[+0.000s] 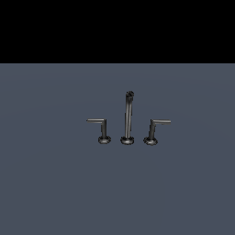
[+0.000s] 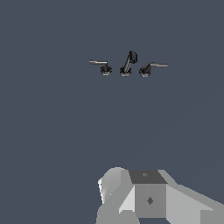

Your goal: Turn on the faucet by rotating a designated handle.

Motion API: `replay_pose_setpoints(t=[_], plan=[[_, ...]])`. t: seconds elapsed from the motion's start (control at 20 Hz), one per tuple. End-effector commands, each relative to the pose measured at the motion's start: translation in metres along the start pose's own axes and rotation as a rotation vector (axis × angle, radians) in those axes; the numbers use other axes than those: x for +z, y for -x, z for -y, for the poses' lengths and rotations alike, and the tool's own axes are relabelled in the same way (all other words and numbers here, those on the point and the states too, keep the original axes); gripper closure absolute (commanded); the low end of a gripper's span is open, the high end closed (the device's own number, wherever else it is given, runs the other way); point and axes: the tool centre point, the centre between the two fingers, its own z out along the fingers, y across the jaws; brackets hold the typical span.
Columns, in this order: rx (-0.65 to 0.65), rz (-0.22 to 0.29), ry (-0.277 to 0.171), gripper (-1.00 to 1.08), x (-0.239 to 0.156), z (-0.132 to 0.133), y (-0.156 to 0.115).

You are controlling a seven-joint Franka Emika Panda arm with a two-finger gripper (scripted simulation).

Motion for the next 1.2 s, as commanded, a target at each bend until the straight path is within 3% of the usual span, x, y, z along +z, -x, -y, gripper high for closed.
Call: replay_pose_setpoints(t=[0.0, 0.55, 1.15], plan=[[0.0, 0.0, 0.0, 1.08, 0.0, 0.0, 0.0], [0.067, -0.001, -0.002, 1.08, 0.015, 0.011, -0.006], [0.292, -0.004, -0.008, 1.08, 0.067, 0.046, -0.03]])
